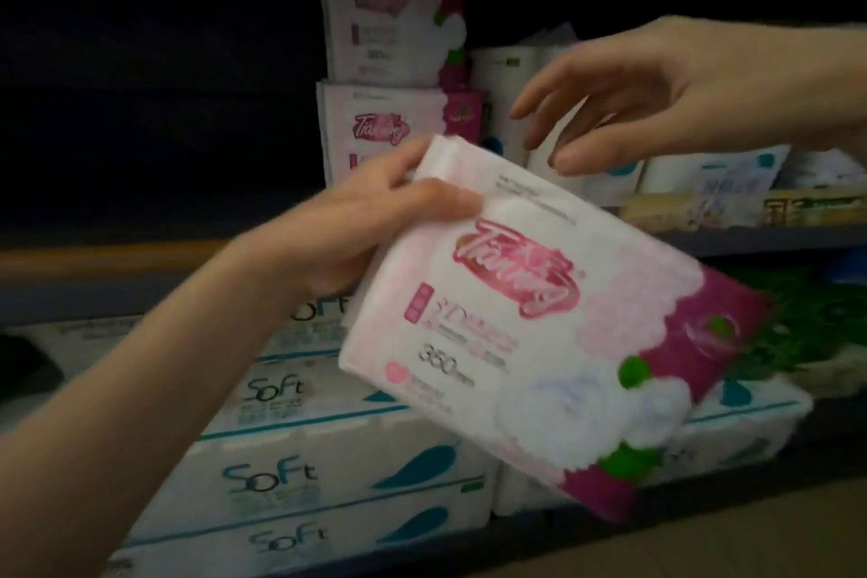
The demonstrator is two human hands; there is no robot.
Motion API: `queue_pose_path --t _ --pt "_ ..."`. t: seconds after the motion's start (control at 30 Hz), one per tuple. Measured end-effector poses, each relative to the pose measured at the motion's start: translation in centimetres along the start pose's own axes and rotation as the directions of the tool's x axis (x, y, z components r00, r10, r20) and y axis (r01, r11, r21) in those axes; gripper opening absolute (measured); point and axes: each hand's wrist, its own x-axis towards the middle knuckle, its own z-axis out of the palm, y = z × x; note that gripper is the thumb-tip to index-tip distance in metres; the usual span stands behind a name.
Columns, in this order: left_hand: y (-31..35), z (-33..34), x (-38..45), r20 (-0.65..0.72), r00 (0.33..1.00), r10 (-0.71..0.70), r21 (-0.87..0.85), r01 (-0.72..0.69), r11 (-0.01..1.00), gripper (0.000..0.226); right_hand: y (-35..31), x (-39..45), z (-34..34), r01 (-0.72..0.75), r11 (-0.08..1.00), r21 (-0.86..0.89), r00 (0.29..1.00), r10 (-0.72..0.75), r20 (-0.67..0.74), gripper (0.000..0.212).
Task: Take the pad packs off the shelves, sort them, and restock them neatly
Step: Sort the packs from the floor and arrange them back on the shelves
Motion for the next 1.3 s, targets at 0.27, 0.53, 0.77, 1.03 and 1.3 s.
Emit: queue_pose_path --t 0.27,0.53,0.77,1.03,1.3 --pt "5.3 -4.8 0.6 -0.43 0.889 0.158 0.011 -0.17 0.985 0.058 -1.4 2.8 2.2 0.008 0.794 -0.608 0.942 -0.209 -0.261 0.128" --pt "7.8 -6.4 1.4 -0.491 0.784 0.38 0.313 -0.248 0.917 0.053 1.8 8.4 5.3 -0.141 0.647 -0.749 0.775 -0.399 -0.49 0.124" --pt "5.4 -8.0 3.6 -0.214 0.744 0.633 0.966 0.063 0.252 0.067 4.5 15.0 1.9 -0.255 0.568 -0.783 0.735 -0.412 -0.539 0.118" --pt "1.6 -11.9 5.8 -0.354 0.93 0.099 0.907 0.315 0.28 0.065 5.2 21.0 1.7 -0.177 0.613 -0.77 0.899 -0.218 -0.381 0.098" --pt "0.6 -12.3 7.5 -0.393 0.919 0.033 0.911 0.385 0.145 0.067 5.0 21.1 2.0 -0.198 0.663 -0.722 0.931 -0.104 -0.35 0.096"
